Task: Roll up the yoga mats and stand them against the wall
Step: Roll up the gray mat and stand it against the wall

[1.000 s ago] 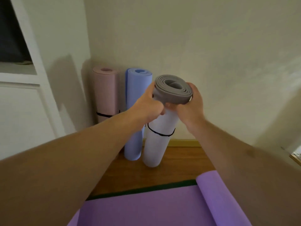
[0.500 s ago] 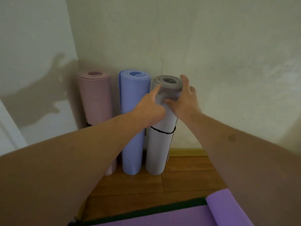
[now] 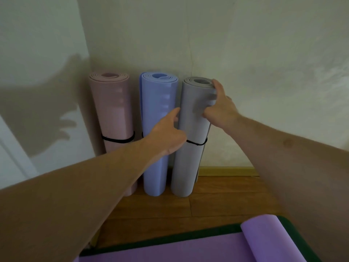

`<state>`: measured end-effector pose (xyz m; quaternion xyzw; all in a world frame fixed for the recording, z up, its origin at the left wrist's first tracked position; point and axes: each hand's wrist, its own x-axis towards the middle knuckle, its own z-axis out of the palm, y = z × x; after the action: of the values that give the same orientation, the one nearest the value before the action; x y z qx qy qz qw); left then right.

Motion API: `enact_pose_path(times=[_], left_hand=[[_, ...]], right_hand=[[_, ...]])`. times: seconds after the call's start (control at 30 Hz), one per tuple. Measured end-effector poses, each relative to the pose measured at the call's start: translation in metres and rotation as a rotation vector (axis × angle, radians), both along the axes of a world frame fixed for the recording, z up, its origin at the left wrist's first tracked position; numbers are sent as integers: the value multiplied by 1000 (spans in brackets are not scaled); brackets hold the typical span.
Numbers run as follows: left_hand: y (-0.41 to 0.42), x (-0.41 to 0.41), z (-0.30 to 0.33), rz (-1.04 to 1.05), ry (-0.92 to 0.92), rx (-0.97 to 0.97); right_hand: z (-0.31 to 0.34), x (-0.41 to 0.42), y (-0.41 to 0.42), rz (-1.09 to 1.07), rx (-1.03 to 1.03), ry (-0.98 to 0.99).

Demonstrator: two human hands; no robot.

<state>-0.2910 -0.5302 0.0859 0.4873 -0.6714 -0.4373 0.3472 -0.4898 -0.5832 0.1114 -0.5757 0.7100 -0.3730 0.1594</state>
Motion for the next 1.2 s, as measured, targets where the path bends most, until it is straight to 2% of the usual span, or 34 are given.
enact_pose_path(times=[0.2,0.3,0.43,0.53,0.7,0.87,0.97,1.1,1.2], left_hand=[[5,12,-13,-1,-16,-9],[13,22,-29,25,-7,-12],[49,44,-62,50,-112,26],[95,73,-97,82,-193,102],[204,147,-162,175,-309,190],[358,220,-192,257,-284,346],[438,265,-218,312,-367,418],[488,315,-247,388,-536,578],[496,331,-264,340,-583,659]], right_hand=[[-4,7,40,-104,-65,-51],[-25,16,76,-152,-96,4],[-87,38,132,-109,64,55],[-138,65,186,-13,223,26],[-198,133,297,275,465,111],[-212,216,430,574,777,290],[-211,259,498,739,941,415],[-206,287,537,810,1011,424],[-203,274,533,804,1029,456]])
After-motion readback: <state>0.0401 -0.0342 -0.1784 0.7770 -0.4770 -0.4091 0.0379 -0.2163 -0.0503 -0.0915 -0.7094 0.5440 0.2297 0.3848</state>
